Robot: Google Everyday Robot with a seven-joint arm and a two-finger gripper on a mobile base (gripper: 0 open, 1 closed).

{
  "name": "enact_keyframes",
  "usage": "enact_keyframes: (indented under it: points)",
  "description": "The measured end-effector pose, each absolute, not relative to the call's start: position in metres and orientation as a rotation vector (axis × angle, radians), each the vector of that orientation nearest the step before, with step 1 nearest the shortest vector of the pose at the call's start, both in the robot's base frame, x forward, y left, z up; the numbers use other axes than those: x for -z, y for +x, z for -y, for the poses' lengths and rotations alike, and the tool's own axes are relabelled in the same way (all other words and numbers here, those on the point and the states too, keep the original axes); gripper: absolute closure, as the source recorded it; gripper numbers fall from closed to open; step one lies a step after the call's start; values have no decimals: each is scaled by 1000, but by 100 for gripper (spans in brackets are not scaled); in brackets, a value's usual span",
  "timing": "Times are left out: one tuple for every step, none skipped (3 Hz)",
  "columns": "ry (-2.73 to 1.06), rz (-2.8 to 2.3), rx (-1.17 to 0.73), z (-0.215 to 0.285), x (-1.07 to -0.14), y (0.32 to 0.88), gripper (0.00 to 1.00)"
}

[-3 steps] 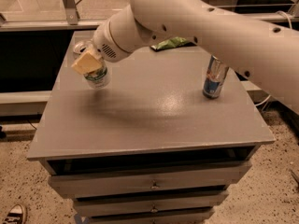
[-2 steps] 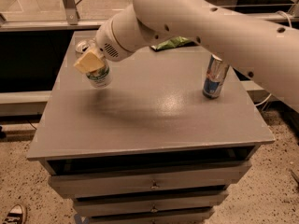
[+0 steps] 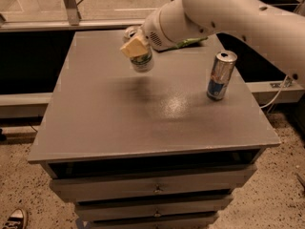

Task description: Move 7up can near green jalapeno chip bag

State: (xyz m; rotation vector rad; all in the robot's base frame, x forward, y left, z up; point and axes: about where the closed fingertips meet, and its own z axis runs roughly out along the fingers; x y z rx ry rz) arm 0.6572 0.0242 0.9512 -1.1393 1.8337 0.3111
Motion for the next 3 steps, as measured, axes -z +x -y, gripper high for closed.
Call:
enact_keyframes:
  points:
    - [-994,-1876,-248,44,-943,702,100]
    - [-925,-1892,-227,74,-935,727,100]
    - [-873,-1881,-219,95,-932,749,100]
